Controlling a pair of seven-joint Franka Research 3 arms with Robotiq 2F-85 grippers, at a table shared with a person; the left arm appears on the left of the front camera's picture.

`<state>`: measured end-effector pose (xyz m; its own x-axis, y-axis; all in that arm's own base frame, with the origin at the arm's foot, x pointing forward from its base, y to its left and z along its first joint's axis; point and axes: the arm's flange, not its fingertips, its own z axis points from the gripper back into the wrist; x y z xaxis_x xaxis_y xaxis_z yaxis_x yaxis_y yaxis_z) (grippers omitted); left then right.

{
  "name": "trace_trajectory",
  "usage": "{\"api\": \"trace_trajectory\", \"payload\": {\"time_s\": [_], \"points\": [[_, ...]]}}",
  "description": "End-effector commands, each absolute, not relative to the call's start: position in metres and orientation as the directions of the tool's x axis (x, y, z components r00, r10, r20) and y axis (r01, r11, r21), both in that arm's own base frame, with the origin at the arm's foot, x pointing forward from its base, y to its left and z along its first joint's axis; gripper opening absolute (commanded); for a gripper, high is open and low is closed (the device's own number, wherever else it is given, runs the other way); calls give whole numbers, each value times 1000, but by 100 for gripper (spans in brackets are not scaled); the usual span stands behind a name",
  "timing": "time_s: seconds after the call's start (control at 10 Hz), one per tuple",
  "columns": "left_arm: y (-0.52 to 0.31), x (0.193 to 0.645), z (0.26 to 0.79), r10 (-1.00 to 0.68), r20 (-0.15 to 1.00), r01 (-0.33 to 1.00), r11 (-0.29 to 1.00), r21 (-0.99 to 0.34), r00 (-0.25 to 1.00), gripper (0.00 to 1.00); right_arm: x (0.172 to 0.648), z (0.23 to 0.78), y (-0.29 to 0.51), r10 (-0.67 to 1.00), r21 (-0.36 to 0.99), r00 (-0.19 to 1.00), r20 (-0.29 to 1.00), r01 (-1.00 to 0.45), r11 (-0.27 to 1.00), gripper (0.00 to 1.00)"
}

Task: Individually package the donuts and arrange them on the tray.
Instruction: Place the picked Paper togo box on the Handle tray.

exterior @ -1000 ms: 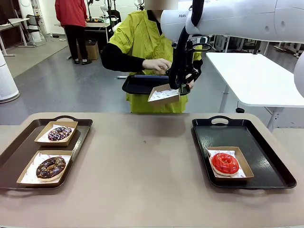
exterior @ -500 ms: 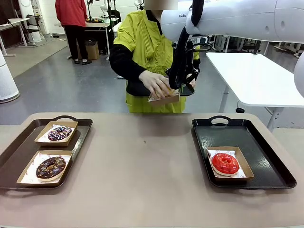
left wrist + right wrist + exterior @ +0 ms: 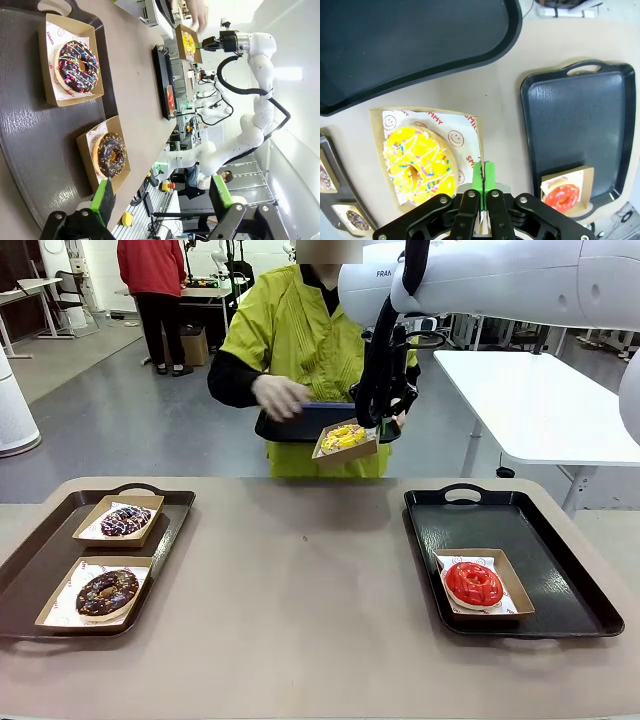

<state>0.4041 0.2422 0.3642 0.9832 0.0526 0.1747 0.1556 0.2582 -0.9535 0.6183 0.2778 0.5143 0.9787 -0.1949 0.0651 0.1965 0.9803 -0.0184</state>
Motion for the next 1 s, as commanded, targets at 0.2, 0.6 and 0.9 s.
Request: {"api": "trace_trajectory", "payload": {"time_s": [0.2,0.6,0.9], "points": [[240,400,366,42,178,161,272,-949,983,100,592,539,259,-93,-36,995,36,95,995,1],[240,400,366,42,178,161,272,-949,983,100,536,589,168,29,-65,999,-32,-31,997,1],[240,400,366,42,178,161,272,-949,983,100,536,582,84,40,17,998,50,-41,999,1]]}}
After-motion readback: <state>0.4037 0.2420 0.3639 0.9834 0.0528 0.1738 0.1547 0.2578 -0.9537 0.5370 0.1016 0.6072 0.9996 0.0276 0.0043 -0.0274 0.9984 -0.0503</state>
